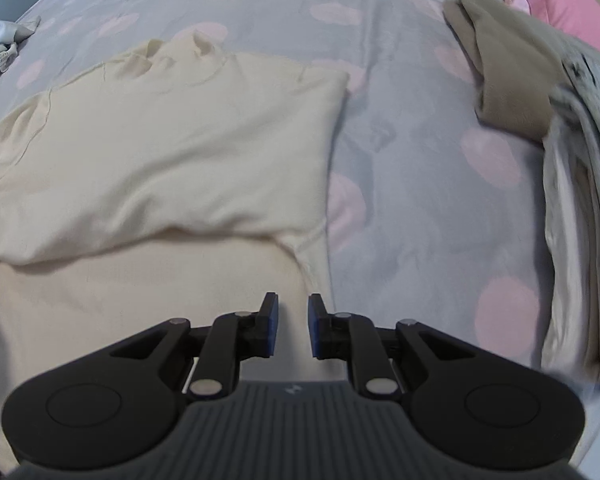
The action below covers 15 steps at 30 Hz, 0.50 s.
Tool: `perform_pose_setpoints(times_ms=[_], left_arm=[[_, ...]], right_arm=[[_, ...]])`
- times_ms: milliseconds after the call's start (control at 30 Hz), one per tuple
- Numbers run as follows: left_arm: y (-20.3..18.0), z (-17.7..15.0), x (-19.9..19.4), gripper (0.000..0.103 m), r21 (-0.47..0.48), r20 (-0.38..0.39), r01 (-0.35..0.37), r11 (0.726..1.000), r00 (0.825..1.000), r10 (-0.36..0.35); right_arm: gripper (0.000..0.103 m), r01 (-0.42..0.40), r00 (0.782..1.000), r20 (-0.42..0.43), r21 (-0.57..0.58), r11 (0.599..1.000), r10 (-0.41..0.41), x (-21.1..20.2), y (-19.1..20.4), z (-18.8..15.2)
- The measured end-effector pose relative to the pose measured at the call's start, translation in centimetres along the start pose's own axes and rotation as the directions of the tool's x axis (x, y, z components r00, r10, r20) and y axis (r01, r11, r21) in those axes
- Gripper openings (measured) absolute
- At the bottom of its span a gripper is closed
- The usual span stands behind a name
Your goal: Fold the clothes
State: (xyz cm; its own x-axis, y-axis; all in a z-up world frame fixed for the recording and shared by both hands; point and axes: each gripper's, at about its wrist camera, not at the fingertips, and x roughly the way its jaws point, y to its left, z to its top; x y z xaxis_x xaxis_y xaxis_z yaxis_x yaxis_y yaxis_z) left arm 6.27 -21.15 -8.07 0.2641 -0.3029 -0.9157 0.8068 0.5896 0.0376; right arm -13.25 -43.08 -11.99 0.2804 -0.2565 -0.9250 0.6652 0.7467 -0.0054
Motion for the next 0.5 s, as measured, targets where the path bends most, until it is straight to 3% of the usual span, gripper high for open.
perform_pose_setpoints(times_ms=[100, 167, 233, 300, 400, 500], left_arm=[[2.4, 0.7, 0.0, 0.001, -0.094, 0.010, 0.043, 0.995, 0.999, -0.042], [4.6, 1.4, -1.0, 0.001, -0.173, 0.058, 0.081, 0.982, 0.996, -0.072], [6.9, 2.0, -2.1, 0.000, -0.254, 0.113, 0.113, 0.961, 0.990, -0.086], [9.6, 2.3, -2.6, 0.000, -0.363, 0.166, 0.165, 0.917, 0.980, -0.110], [11.6, 2.7, -2.0, 0.001, -0.456, 0.162, 0.136, 0.879, 0.984, -0.069], [11.0, 3.0, -0.5, 0.001, -0.423, 0.119, 0.043, 0.905, 0.993, 0.008]], right_arm=[[0.017, 0.008, 0.998, 0.067, -0.042, 0.999, -0.005, 0.1, 0.3, 0.7], [0.017, 0.010, 0.997, 0.079, -0.084, 0.996, -0.003, 0.8, 0.6, 0.9], [0.017, 0.028, 0.996, 0.084, -0.112, 0.993, -0.018, 1.6, 0.9, 0.8], [0.018, 0.042, 0.995, 0.098, -0.126, 0.991, -0.030, 2.1, 1.0, 0.8], [0.017, 0.041, 0.993, 0.112, -0.117, 0.992, -0.028, 2.5, 0.9, 1.1], [0.007, 0.032, 0.995, 0.098, -0.114, 0.993, -0.020, 2.4, 1.0, 1.4]])
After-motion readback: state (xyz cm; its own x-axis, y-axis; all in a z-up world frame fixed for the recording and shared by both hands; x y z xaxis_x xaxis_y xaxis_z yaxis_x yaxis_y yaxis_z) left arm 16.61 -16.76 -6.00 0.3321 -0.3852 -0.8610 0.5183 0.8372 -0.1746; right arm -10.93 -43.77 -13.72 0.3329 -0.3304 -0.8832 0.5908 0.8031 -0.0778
